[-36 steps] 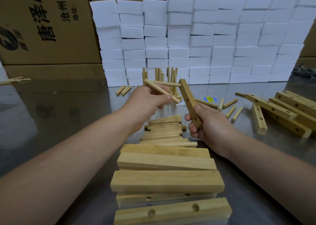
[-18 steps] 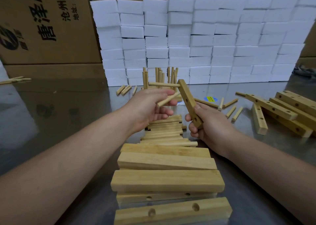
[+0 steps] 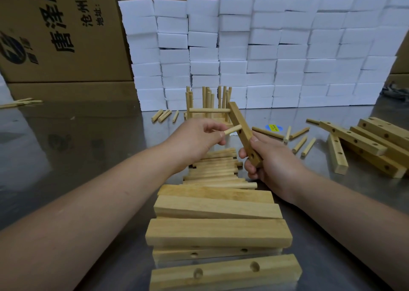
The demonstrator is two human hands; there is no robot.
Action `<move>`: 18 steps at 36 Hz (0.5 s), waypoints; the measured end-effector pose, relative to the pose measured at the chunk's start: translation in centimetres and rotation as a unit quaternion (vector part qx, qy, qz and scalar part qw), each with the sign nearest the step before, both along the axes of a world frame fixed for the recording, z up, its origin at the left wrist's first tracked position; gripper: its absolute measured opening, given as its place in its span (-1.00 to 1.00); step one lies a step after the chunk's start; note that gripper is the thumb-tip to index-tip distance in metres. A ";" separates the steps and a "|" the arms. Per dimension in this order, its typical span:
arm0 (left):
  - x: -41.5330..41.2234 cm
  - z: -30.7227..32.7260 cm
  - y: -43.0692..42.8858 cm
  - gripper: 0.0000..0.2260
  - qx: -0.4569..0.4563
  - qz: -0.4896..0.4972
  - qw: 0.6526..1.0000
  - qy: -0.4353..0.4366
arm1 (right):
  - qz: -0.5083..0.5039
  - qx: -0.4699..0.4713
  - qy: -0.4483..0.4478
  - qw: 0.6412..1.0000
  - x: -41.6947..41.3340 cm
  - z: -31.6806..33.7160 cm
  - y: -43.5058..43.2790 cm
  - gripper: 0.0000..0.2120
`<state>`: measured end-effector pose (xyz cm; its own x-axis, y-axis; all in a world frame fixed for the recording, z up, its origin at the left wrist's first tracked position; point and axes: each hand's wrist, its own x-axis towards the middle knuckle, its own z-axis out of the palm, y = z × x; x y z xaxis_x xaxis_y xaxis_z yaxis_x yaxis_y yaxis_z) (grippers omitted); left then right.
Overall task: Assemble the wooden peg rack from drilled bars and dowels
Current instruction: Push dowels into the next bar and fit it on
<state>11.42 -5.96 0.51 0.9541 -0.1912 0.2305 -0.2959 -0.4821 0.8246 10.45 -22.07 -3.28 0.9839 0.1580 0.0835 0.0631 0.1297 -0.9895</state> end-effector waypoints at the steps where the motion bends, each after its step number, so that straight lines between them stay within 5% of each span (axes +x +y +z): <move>1: 0.0 0.0 0.1 -0.79 0.001 0.000 1.000 -0.005 | 0.003 -0.003 -0.003 1.000 0.0 0.0 0.0 -0.73; 18: -0.1 0.3 0.4 -0.76 0.042 0.004 0.998 -0.041 | 0.033 0.003 -0.009 0.999 -0.2 0.1 -0.2 -0.67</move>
